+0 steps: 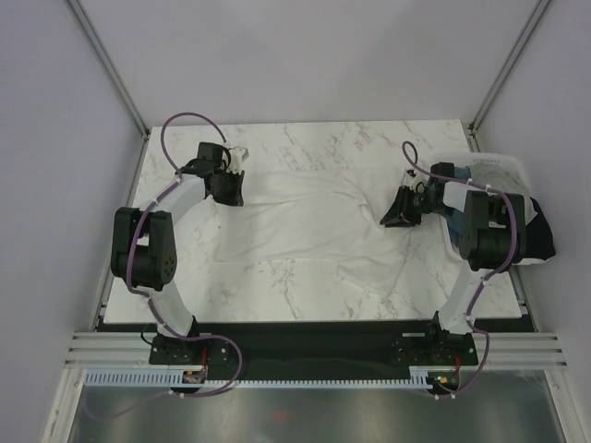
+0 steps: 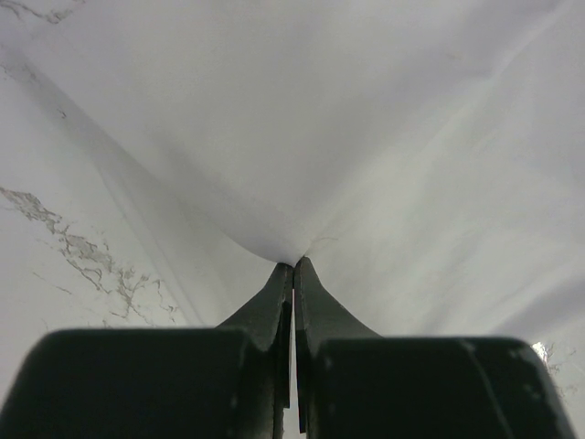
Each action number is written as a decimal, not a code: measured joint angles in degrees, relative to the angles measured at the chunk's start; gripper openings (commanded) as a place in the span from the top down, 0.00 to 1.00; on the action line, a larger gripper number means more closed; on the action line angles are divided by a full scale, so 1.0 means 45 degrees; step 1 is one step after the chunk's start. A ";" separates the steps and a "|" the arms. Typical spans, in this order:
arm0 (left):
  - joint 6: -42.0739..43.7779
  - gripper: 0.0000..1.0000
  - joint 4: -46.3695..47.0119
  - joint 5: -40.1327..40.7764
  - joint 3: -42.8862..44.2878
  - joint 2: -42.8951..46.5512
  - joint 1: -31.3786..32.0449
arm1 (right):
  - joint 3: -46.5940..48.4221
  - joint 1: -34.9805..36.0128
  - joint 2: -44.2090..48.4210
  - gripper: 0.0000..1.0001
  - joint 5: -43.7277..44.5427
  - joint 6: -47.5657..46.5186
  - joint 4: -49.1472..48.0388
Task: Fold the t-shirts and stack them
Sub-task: Fold the tshirt
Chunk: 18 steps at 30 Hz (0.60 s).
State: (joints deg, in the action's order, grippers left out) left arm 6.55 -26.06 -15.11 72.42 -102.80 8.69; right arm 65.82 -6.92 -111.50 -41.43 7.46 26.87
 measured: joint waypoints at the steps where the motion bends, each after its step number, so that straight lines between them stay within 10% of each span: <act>1: 0.0000 0.98 0.0000 -0.0005 -0.0005 0.0000 0.0000 | 0.0078 0.0015 -0.0073 0.66 -0.0019 -0.0010 0.0000; 18: 0.0073 0.98 0.0015 0.0010 -0.0155 0.0000 0.0000 | 0.0180 0.0189 0.0223 0.86 0.0306 -0.0277 0.0049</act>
State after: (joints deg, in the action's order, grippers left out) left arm 6.87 -26.00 -15.07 71.72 -102.80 8.69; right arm 66.63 -6.07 -110.50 -40.05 6.22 27.09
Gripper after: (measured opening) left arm 0.026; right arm 0.149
